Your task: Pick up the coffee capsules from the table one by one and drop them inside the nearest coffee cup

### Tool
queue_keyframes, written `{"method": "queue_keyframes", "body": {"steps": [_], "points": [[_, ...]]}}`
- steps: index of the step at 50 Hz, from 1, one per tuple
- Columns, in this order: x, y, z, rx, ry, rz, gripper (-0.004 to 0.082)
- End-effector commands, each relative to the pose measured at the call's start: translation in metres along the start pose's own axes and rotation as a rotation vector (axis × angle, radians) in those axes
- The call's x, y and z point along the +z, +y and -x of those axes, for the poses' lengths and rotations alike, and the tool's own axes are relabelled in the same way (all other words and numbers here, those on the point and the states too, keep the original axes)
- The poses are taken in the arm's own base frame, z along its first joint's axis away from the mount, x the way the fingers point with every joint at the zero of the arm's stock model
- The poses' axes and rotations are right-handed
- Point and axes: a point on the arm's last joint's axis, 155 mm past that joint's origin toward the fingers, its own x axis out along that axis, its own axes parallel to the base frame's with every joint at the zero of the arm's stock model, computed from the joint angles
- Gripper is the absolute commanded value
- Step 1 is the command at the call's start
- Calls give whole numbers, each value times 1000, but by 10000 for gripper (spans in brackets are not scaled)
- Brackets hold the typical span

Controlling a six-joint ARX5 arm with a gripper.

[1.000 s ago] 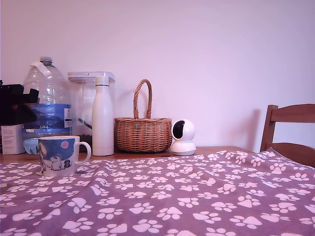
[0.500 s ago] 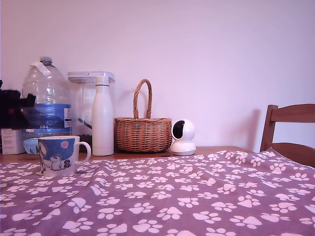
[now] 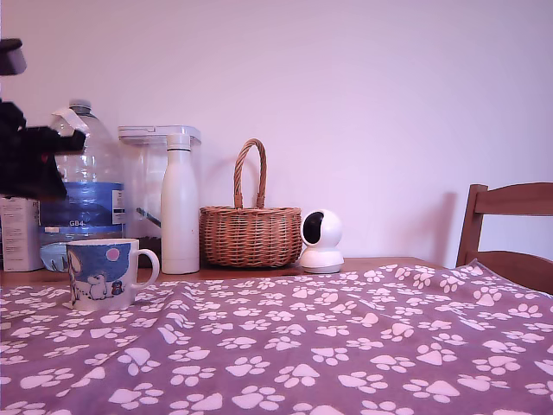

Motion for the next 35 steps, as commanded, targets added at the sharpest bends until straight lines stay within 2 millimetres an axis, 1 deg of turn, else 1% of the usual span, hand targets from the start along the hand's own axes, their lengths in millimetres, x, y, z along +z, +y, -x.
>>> {"method": "queue_keyframes", "body": {"steps": [1, 21, 28, 35], "points": [[-1, -1, -8, -8, 31, 3, 72], [7, -22, -47, -100, 228, 4, 73], [6, -31, -58, -145, 317, 4, 73], [3, -34, -67, -161, 400, 5, 73]]}}
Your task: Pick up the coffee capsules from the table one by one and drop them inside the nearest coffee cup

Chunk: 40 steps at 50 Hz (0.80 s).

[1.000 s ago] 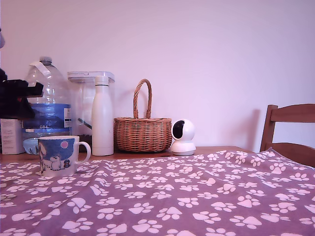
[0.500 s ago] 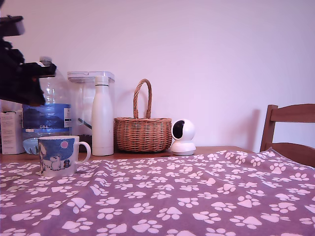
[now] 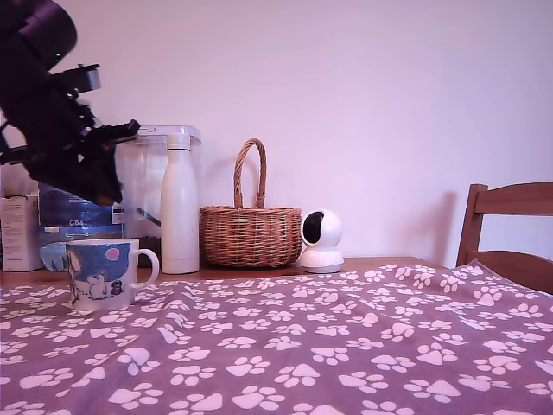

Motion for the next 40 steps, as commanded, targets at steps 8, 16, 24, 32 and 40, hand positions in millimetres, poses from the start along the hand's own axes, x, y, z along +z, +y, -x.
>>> {"method": "queue_keyframes", "body": {"steps": [8, 16, 24, 32, 40], "points": [[-12, 5, -18, 0, 132, 10, 73], [-24, 9, -25, 9, 219, 20, 73], [-34, 13, -28, 17, 266, 28, 74], [-40, 16, -25, 20, 292, 20, 74], [-41, 18, -25, 21, 298, 14, 74]]}}
